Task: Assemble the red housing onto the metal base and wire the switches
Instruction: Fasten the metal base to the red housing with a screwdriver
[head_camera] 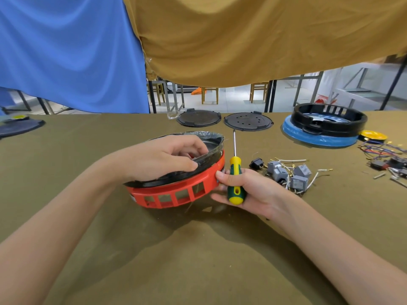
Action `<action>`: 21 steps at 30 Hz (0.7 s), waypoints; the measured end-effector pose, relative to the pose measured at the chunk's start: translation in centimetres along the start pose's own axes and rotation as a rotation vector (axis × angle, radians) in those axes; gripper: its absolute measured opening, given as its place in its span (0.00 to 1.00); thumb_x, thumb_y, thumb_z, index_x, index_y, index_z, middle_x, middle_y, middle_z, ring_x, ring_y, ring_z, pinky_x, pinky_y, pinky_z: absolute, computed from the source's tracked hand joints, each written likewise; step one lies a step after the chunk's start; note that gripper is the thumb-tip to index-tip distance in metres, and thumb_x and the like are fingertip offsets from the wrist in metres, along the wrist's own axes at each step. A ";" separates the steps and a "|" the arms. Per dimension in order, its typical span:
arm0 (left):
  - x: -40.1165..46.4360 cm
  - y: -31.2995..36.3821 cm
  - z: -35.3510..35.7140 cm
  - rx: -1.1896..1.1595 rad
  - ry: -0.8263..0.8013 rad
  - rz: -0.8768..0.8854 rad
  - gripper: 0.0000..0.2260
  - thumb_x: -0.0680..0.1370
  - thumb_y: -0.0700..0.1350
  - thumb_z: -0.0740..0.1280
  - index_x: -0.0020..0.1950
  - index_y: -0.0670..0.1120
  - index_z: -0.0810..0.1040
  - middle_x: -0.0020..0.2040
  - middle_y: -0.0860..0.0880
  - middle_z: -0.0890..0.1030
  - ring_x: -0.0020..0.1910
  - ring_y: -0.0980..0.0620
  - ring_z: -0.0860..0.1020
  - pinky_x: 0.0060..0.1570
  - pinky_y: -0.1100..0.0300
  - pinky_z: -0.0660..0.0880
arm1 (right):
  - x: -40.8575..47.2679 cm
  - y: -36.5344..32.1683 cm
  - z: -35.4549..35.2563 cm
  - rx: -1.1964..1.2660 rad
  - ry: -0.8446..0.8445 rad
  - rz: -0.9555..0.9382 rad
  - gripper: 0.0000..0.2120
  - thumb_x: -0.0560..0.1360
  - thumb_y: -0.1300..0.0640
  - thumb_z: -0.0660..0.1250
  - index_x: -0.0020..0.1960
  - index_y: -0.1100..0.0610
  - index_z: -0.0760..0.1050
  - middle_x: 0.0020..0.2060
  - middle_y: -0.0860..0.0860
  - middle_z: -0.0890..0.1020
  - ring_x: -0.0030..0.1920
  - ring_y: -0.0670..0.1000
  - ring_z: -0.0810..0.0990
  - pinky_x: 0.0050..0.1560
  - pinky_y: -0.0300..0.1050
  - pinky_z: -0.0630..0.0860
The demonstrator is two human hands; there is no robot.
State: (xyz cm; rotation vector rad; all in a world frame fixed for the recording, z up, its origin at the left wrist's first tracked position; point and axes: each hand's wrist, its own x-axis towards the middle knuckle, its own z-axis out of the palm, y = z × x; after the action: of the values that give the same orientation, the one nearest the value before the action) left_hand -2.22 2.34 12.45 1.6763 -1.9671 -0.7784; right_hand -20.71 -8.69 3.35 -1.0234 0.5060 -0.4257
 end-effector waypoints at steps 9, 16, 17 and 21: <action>0.3 0.1 -0.9 0.009 -0.034 -0.015 0.10 0.78 0.51 0.62 0.58 0.59 0.75 0.58 0.57 0.82 0.54 0.50 0.82 0.59 0.43 0.75 | -0.1 0.0 0.3 0.034 -0.003 0.002 0.03 0.76 0.66 0.68 0.46 0.60 0.77 0.39 0.55 0.85 0.38 0.50 0.85 0.51 0.52 0.83; 0.3 0.3 -1.1 0.012 -0.046 -0.039 0.09 0.79 0.49 0.61 0.59 0.58 0.73 0.60 0.60 0.81 0.53 0.50 0.83 0.58 0.43 0.75 | 0.0 0.1 0.2 0.048 -0.008 0.007 0.02 0.75 0.65 0.68 0.46 0.60 0.77 0.40 0.55 0.85 0.40 0.51 0.86 0.49 0.51 0.83; 0.4 0.3 -1.1 0.015 -0.049 -0.040 0.09 0.81 0.47 0.61 0.59 0.57 0.73 0.60 0.59 0.81 0.53 0.50 0.83 0.58 0.44 0.75 | 0.0 0.1 0.2 0.046 -0.012 0.007 0.02 0.75 0.65 0.69 0.47 0.60 0.77 0.39 0.55 0.85 0.40 0.50 0.86 0.49 0.51 0.83; 0.6 0.4 -1.2 0.026 -0.056 -0.062 0.09 0.83 0.44 0.60 0.59 0.56 0.73 0.58 0.59 0.82 0.50 0.51 0.83 0.53 0.50 0.76 | 0.0 0.1 0.2 0.043 -0.010 0.013 0.03 0.73 0.64 0.70 0.47 0.60 0.79 0.42 0.56 0.86 0.42 0.51 0.86 0.48 0.50 0.83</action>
State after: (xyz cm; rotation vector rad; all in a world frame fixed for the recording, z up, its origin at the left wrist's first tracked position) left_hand -1.84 1.61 13.61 1.7562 -1.9786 -0.8349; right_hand -20.59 -8.51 3.31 -0.9802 0.4923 -0.4177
